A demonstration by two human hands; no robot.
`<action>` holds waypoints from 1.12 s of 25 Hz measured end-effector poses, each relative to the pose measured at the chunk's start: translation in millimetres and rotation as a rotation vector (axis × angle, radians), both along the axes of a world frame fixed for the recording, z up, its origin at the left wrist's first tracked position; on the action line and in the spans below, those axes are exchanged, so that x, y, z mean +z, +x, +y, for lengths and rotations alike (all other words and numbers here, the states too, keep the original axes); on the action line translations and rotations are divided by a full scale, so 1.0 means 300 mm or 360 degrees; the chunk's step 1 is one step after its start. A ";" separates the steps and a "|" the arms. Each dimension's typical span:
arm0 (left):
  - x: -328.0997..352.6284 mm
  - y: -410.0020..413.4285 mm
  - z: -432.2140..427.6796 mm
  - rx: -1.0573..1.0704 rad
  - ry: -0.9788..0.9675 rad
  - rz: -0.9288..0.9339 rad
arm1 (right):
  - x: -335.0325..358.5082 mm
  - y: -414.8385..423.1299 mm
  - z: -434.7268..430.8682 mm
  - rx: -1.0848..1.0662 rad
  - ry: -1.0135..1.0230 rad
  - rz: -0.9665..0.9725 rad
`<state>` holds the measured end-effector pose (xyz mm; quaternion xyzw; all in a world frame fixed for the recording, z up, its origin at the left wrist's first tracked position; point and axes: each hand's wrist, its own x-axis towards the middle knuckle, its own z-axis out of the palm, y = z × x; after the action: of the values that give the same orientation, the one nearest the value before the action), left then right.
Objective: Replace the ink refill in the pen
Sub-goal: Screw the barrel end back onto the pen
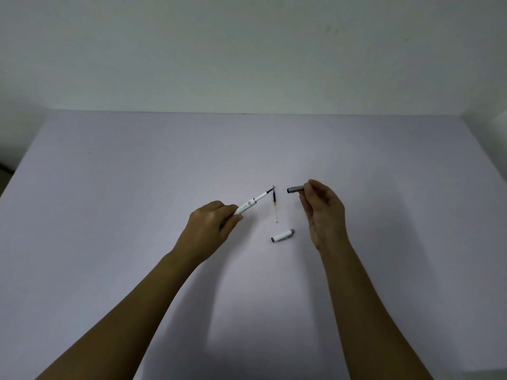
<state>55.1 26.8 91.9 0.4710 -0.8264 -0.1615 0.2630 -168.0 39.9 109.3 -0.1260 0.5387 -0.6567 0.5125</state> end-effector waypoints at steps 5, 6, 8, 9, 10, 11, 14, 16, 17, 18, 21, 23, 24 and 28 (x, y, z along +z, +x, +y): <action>0.009 0.005 0.007 -0.0026 0.0001 -0.0040 | -0.005 0.021 0.003 0.0028 -0.0009 0.0037; 0.010 0.006 0.008 -0.0036 -0.0003 -0.0050 | -0.003 0.027 0.004 0.0045 -0.0016 0.0046; 0.013 0.007 0.011 -0.0050 -0.0014 -0.0061 | 0.001 0.039 0.005 0.0078 -0.0021 0.0072; 0.014 0.006 0.012 -0.0052 -0.0017 -0.0065 | 0.001 0.042 0.004 0.0090 -0.0029 0.0085; 0.015 0.005 0.013 -0.0053 -0.0020 -0.0068 | 0.001 0.044 0.005 0.0099 -0.0037 0.0097; 0.016 0.005 0.014 -0.0054 -0.0021 -0.0070 | 0.001 0.046 0.004 0.0114 -0.0041 0.0116; 0.018 0.006 0.015 -0.0061 -0.0017 -0.0078 | 0.000 0.049 0.006 0.0152 -0.0049 0.0167; 0.021 0.008 0.016 -0.0062 -0.0014 -0.0092 | 0.004 0.049 0.007 0.0141 -0.0055 0.0154; 0.024 0.009 0.017 -0.0061 -0.0014 -0.0096 | 0.007 0.049 0.008 0.0128 -0.0056 0.0141; 0.026 0.010 0.018 -0.0061 -0.0014 -0.0096 | 0.010 0.048 0.008 0.0117 -0.0055 0.0133; 0.030 0.013 0.021 -0.0063 -0.0009 -0.0099 | 0.013 0.046 0.008 0.0110 -0.0054 0.0133; 0.032 0.013 0.022 -0.0064 -0.0002 -0.0104 | 0.013 0.048 0.008 0.0126 -0.0062 0.0144; 0.033 0.013 0.022 -0.0066 0.0000 -0.0106 | 0.012 0.048 0.008 0.0140 -0.0069 0.0157; 0.038 0.011 0.016 -0.0070 -0.0003 -0.0132 | 0.010 0.056 0.013 0.0263 -0.0098 0.0305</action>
<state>58.3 31.7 103.2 0.4589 -0.8468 -0.1469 0.2254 -151.1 43.9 112.3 -0.2480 0.5526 -0.6134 0.5069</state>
